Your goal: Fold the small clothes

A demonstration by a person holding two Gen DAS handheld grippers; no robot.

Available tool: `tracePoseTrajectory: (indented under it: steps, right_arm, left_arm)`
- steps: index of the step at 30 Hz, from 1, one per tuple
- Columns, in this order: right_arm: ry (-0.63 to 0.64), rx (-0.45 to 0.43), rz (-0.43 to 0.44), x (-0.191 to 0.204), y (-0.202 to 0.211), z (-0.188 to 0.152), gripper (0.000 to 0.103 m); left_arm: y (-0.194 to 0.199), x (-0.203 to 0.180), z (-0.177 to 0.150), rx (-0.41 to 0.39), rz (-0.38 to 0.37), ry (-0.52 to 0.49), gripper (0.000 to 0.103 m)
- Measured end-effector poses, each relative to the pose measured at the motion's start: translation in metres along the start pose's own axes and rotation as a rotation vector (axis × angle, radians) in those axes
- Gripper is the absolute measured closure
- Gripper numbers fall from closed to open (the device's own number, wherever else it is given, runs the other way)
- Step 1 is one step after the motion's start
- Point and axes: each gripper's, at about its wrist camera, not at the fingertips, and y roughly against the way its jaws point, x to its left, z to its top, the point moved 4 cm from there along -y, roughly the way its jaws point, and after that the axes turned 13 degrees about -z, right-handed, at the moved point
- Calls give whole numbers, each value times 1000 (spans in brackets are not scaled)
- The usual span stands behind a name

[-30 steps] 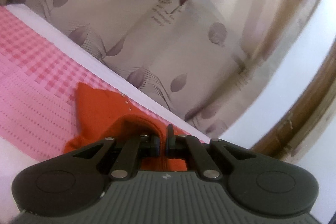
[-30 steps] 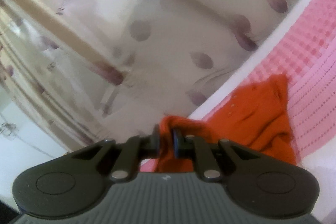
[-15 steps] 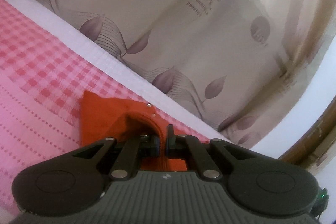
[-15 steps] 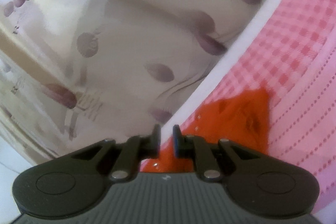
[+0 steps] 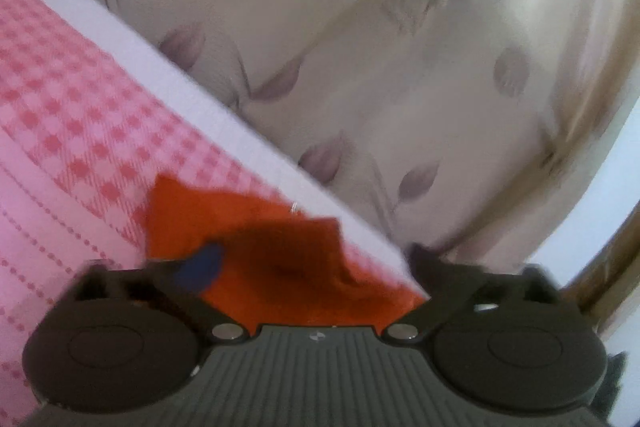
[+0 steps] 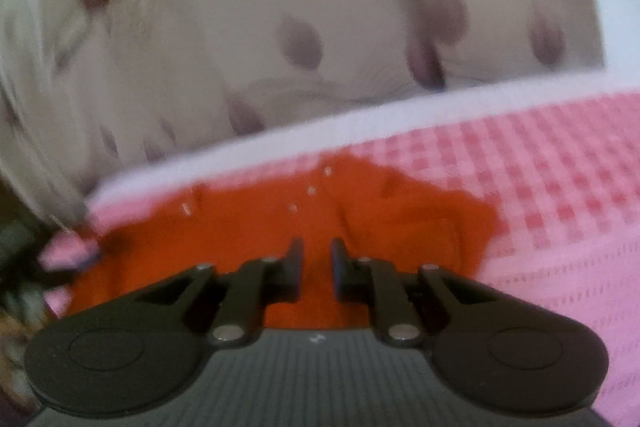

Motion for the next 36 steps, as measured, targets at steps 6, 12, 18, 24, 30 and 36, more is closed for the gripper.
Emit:
tracePoseTrajectory:
  steps: [6,12,18,24,30,36]
  right_arm:
    - [113,32,-3,18,-23,1,86]
    - [170,-79,-78,28,-10,10,100]
    - [7,-43,33,-6,0,21,91]
    - [142,13,31,3,-9,7,32]
    - [166,2,17,17,-24,2,93]
    - [75,-182,-69,-1,6,24,94]
  left_arm:
    - [11,1,16,-10,16,-22,0]
    - [29,26,20,-35,106,-5,1]
    - [34,26,17,-15,67,-51,1]
    - [26,-8,-6,219,-15,-199,1]
    - [-9,-10,-3,264,-6,-171,1]
    - [-7,1,32,37,74,-155,1]
